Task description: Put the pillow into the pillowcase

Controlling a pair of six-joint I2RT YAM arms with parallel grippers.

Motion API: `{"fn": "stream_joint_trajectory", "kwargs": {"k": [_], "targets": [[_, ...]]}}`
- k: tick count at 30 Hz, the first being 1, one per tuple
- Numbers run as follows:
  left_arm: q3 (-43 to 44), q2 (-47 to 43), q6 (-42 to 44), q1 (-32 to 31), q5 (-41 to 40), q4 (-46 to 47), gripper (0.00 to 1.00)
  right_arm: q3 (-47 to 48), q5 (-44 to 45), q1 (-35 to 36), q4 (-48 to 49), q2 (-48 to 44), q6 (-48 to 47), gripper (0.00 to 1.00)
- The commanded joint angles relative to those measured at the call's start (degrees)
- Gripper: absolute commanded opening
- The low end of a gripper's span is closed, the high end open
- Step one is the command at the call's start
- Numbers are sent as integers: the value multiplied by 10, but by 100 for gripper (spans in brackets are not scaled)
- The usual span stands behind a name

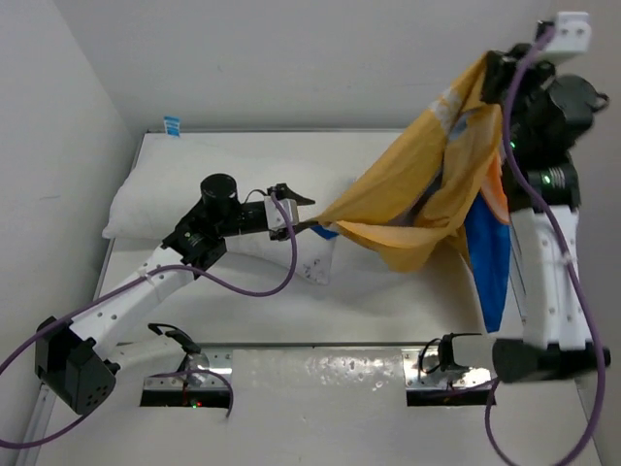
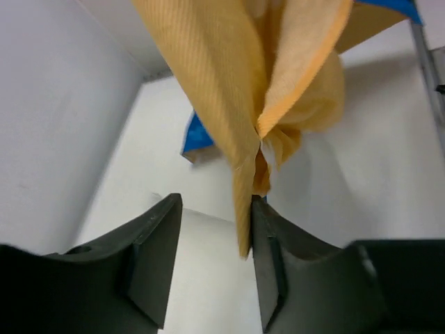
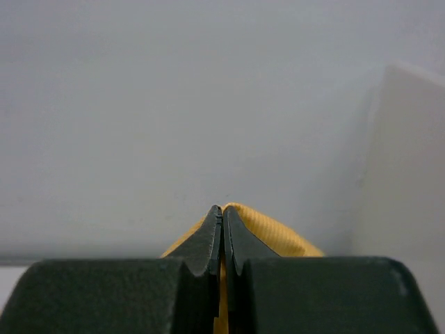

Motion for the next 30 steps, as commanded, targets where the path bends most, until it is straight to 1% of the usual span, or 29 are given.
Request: {"fn": "stream_joint_trajectory", "kwargs": {"k": [1, 2, 4, 5, 6, 7, 8, 9, 10, 11, 12, 13, 14, 15, 16, 17, 18, 19, 20, 21, 22, 23, 24, 25, 27, 28, 30], "targets": [[-14, 3, -28, 18, 56, -25, 44, 66, -54, 35, -40, 114, 53, 0], [-18, 0, -28, 22, 58, -48, 57, 75, -54, 61, -47, 159, 58, 0], [-30, -7, -27, 33, 50, -68, 67, 81, -48, 85, -51, 194, 68, 0], [-33, -12, -24, 36, 42, -75, 75, 80, -35, 109, -52, 229, 68, 4], [-40, -15, -22, 38, 34, -78, 78, 79, -32, 121, -55, 248, 69, 17], [-42, -20, -22, 44, 25, -80, 81, 79, -31, 129, -59, 266, 69, 27], [-46, -22, -31, 48, 9, -76, 84, 81, -31, 141, -66, 308, 76, 36], [-47, -22, -38, 54, 0, -75, 85, 86, -31, 144, -73, 332, 80, 57], [-47, -24, -44, 57, -14, -71, 87, 95, -31, 145, -84, 357, 85, 64], [-47, -24, -53, 61, -19, -64, 87, 133, -46, 144, -125, 382, 93, 72], [-47, -24, -56, 67, -21, -62, 88, 158, -49, 144, -155, 431, 96, 87], [-47, -26, -59, 70, -28, -59, 88, 211, -52, 144, -212, 452, 98, 91], [-46, -24, -59, 73, -30, -58, 88, 229, -52, 146, -229, 465, 99, 96], [-48, -25, -59, 75, -35, -58, 88, 231, -52, 146, -236, 471, 97, 99], [-48, -25, -57, 77, -36, -59, 88, 203, -52, 147, -221, 463, 90, 99], [-47, -23, -54, 78, -40, -61, 88, 177, -49, 147, -203, 425, 88, 99], [-48, -22, -50, 77, -43, -61, 88, 147, -46, 148, -181, 400, 85, 99], [-47, -19, -50, 78, -48, -59, 88, 78, -40, 148, -135, 375, 82, 99], [-48, -17, -50, 78, -48, -57, 88, 44, -40, 146, -115, 349, 82, 99], [-51, -17, -50, 78, -50, -49, 88, 13, -38, 145, -96, 301, 81, 97], [-53, -17, -50, 77, -50, -46, 88, -44, -37, 144, -66, 278, 76, 95], [-54, -17, -50, 77, -50, -43, 88, -70, -32, 143, -55, 258, 74, 91], [-56, -17, -51, 77, -50, -40, 88, -92, -31, 142, -48, 220, 71, 79], [-57, -16, -50, 76, -50, -38, 88, -127, -31, 141, -40, 205, 68, 69], [-59, -14, -49, 75, -50, -38, 88, -154, -17, 138, -41, 168, 70, 35], [-59, -15, -49, 73, -50, -38, 88, -174, -16, 137, -46, 159, 76, 0], [-60, -14, -47, 73, -49, -38, 88, -201, -24, 133, -55, 133, 83, 0]]}}
